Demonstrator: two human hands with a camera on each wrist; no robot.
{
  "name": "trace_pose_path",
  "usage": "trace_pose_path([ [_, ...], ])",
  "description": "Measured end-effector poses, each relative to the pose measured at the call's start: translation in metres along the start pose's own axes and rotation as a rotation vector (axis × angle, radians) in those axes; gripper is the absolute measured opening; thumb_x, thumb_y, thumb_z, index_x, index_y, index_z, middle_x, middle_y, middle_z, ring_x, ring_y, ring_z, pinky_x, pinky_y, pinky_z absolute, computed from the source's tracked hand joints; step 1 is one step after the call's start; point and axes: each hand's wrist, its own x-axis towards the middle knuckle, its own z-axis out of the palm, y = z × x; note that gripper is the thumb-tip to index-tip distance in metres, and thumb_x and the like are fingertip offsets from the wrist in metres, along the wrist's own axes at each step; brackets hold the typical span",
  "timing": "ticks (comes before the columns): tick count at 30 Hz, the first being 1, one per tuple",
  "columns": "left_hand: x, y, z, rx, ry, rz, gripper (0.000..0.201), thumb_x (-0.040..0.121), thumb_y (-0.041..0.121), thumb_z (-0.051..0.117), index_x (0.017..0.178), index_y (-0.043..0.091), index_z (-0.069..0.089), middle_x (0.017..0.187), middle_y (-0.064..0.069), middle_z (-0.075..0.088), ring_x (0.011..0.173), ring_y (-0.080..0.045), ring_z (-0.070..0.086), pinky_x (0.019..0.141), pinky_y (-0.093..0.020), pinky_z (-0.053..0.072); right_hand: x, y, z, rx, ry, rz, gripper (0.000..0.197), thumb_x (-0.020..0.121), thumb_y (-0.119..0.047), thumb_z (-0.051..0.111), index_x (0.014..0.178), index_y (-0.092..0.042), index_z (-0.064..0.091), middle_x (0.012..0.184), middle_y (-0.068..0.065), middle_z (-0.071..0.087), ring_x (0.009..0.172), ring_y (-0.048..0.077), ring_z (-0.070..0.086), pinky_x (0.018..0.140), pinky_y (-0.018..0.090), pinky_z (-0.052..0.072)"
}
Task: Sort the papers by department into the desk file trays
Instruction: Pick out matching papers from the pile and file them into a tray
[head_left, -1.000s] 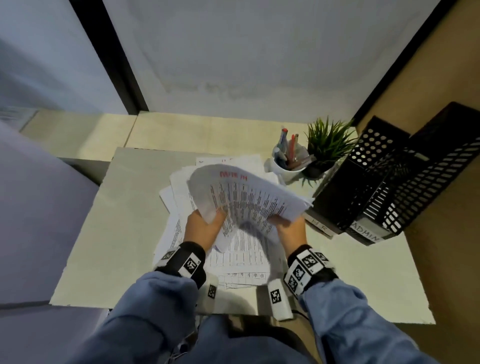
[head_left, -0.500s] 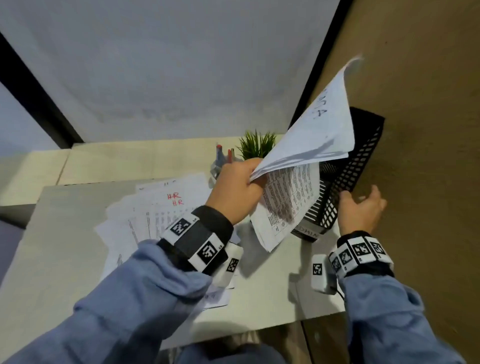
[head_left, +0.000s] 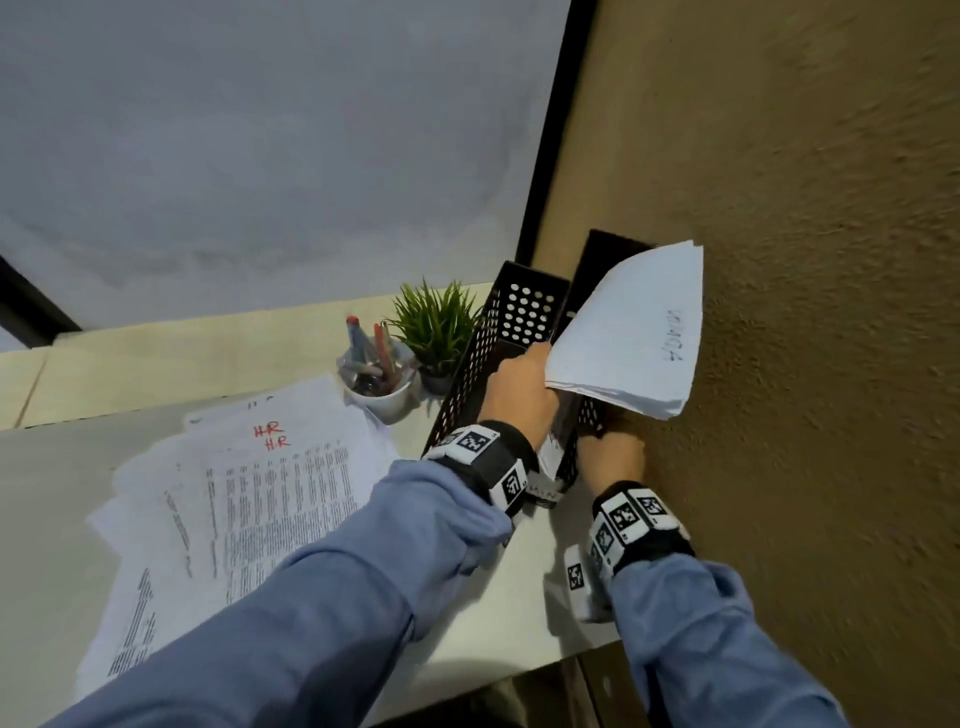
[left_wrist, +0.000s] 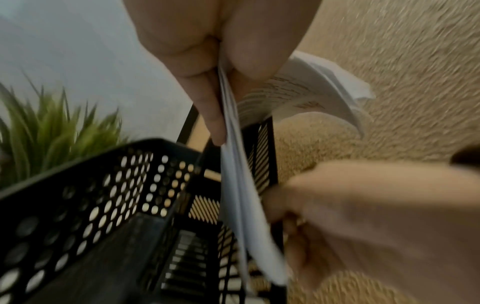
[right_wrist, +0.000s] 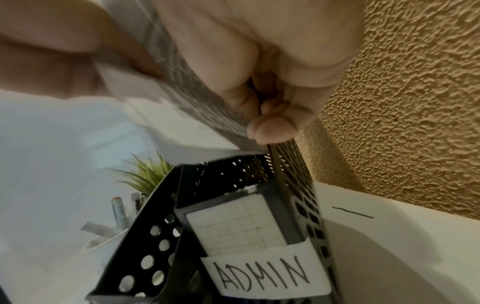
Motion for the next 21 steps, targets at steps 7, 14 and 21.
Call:
trace_pose_path([
  [7, -0.002, 0.004, 0.038, -0.012, -0.187, -0.099, 0.049, 0.085, 0.036, 0.055, 0.127, 0.015, 0.042, 0.118, -0.018, 0.059, 0.104, -0.039, 0.058, 0.084, -0.037, 0.047, -0.004, 0.001, -0.004, -0.002, 0.028, -0.090, 0.021, 0.089, -0.004, 0.046, 0.098, 0.006, 0.063, 0.101, 0.028, 0.065, 0.092, 0.039, 0.062, 0.070, 0.035, 0.044],
  [14, 0.002, -0.001, 0.047, -0.227, -0.072, -0.191, 0.036, 0.099, 0.027, 0.034, 0.129, 0.011, 0.047, 0.111, -0.025, 0.062, 0.102, -0.040, 0.058, 0.084, -0.039, 0.047, -0.009, -0.001, -0.006, 0.098, 0.028, -0.148, 0.033, 0.088, -0.012, 0.050, 0.117, -0.008, 0.063, 0.097, 0.023, 0.068, 0.089, 0.035, 0.062, 0.070, 0.030, 0.043],
  [21, -0.009, -0.016, 0.030, -0.082, -0.116, -0.153, 0.057, 0.074, 0.040, 0.066, 0.122, 0.014, 0.049, 0.114, -0.011, 0.064, 0.102, -0.031, 0.062, 0.087, -0.039, 0.052, -0.015, -0.003, -0.012, 0.154, 0.025, -0.153, 0.040, 0.091, -0.013, 0.051, 0.130, -0.006, 0.053, 0.104, 0.021, 0.067, 0.090, 0.029, 0.060, 0.079, 0.029, 0.045],
])
